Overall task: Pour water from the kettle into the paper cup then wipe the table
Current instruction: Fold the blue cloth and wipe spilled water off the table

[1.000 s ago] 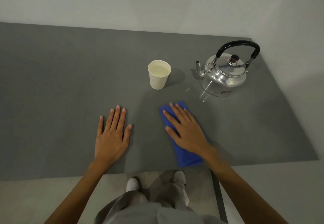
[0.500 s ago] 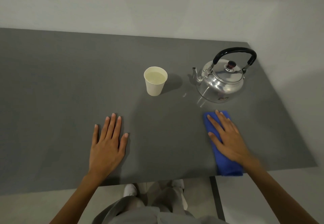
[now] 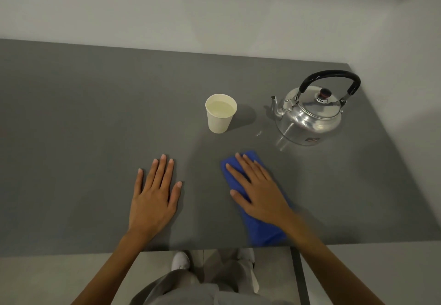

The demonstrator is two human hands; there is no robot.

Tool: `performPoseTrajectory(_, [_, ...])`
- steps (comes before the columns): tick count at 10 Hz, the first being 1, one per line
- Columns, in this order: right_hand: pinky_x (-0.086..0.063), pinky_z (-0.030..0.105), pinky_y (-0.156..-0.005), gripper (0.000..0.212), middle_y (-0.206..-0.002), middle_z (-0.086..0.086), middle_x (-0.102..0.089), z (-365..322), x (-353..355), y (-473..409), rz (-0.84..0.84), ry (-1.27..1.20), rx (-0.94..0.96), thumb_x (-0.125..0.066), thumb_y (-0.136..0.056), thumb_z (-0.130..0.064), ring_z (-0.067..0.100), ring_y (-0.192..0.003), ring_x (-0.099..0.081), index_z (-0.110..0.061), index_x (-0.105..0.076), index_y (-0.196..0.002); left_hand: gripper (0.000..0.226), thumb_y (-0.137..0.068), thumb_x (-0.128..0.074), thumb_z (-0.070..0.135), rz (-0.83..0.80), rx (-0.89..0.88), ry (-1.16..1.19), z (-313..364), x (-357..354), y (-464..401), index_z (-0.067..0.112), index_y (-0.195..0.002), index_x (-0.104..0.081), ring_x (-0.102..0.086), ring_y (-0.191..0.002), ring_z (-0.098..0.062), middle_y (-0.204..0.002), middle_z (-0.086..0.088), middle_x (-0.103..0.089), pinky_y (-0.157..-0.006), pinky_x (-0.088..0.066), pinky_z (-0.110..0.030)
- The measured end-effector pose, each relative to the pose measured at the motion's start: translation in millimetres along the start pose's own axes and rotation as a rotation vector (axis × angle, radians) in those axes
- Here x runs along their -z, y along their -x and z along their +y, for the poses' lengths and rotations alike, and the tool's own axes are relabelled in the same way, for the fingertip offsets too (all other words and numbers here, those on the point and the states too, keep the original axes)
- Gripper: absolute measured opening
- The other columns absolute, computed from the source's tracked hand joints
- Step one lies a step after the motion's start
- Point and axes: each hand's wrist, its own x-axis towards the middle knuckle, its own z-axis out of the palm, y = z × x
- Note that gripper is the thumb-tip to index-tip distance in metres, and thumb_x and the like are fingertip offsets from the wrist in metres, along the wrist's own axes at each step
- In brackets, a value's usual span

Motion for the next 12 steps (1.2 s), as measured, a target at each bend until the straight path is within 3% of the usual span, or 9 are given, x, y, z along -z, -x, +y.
performPoseTrajectory(2, [0.006,0.029,-0.118,0.06,-0.16,-0.009,0.003,11.5,4.5,42.5,-0.022,-0.053,-0.023,-0.026,-0.096,-0.053,0.008,-0.146,0.008,-0.034,-0.007,-0.15,0.066,-0.092,-0.004,0.054,-0.006,0.001,-0.009,-1.2,-0.9,-1.4,0.02,-0.149,-0.005,0.005,-0.146,-0.016,-0.158,0.0,-0.002,-0.12,0.0,-0.046])
performPoseTrajectory(3, [-0.005,0.036,-0.12,0.061,-0.159,-0.006,-0.005,37.9,19.6,36.6,0.024,-0.074,-0.134,-0.03,-0.094,-0.051,0.012,-0.147,-0.001,-0.028,-0.016,-0.149,0.066,-0.093,-0.006,0.054,0.0,0.003,-0.005,-0.2,-0.9,-1.2,0.02,-0.149,-0.008,0.002,-0.146,-0.016,-0.158,0.0,-0.005,-0.12,-0.002,-0.046])
performPoseTrajectory(4, [-0.008,0.038,-0.12,0.06,-0.16,0.001,-0.011,57.3,26.0,4.7,0.055,-0.058,-0.178,-0.042,-0.097,-0.04,0.017,-0.147,-0.005,-0.022,-0.02,-0.15,0.065,-0.093,-0.006,0.053,-0.002,0.006,-0.02,-0.5,-1.4,-1.7,0.02,-0.149,-0.007,0.004,-0.146,-0.016,-0.158,0.0,-0.004,-0.12,-0.001,-0.046])
performPoseTrajectory(6, [-0.005,0.038,-0.118,0.06,-0.16,0.008,-0.011,68.6,24.6,-70.1,0.086,-0.042,-0.222,-0.043,-0.098,-0.035,0.024,-0.147,-0.008,-0.019,-0.018,-0.15,0.065,-0.093,-0.007,0.053,-0.003,0.008,-0.015,0.2,-1.5,-0.9,0.021,-0.149,-0.007,0.003,-0.146,-0.016,-0.158,0.0,-0.005,-0.12,0.0,-0.045])
performPoseTrajectory(8, [-0.001,0.036,-0.117,0.058,-0.159,0.008,-0.014,56.5,17.8,-91.1,0.099,-0.013,-0.195,-0.041,-0.098,-0.034,0.025,-0.147,-0.007,-0.023,-0.019,-0.15,0.064,-0.093,-0.008,0.053,0.004,0.01,-0.007,1.1,0.4,-0.4,0.02,-0.148,-0.007,0.002,-0.146,-0.016,-0.158,0.0,-0.005,-0.12,-0.001,-0.045])
performPoseTrajectory(12, [0.004,0.035,-0.118,0.059,-0.16,-0.003,-0.001,-6.7,-4.8,14.9,-0.016,-0.062,-0.052,-0.027,-0.095,-0.048,0.012,-0.146,0.008,-0.031,-0.011,-0.15,0.066,-0.092,-0.008,0.054,0.012,0.005,0.005,3.1,1.4,-1.2,0.019,-0.148,-0.01,-0.002,-0.146,-0.019,-0.157,-0.002,-0.008,-0.12,-0.001,-0.045])
